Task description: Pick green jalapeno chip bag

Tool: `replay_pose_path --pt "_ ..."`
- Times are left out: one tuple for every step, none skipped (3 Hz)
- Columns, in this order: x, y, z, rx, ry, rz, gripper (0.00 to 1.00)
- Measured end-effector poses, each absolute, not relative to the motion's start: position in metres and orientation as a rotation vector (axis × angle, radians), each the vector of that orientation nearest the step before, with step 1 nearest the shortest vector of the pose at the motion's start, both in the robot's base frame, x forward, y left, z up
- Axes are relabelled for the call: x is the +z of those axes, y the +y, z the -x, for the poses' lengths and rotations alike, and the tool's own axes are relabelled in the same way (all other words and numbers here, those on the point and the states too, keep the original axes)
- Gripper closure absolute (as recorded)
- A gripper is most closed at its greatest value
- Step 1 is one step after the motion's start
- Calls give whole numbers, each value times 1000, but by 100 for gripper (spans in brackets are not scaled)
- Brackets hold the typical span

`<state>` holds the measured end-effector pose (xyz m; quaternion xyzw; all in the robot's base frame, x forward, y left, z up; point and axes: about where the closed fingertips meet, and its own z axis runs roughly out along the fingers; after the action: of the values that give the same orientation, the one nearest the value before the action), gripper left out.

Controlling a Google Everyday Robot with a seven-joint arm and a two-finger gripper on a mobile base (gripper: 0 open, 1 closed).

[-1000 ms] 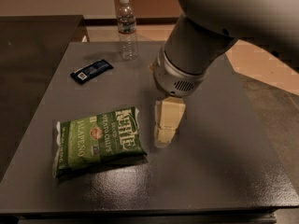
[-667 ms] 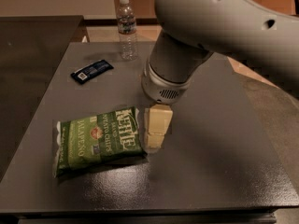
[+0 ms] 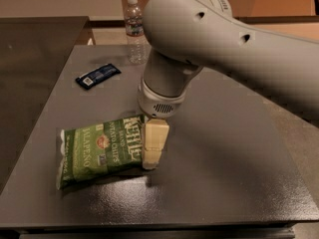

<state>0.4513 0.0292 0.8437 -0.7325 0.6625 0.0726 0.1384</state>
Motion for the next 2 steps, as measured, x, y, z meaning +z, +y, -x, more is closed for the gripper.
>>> replay_pose_path --pt "835 37 -446 253 1925 2125 0" --pt "832 45 -439 285 1925 2130 18"
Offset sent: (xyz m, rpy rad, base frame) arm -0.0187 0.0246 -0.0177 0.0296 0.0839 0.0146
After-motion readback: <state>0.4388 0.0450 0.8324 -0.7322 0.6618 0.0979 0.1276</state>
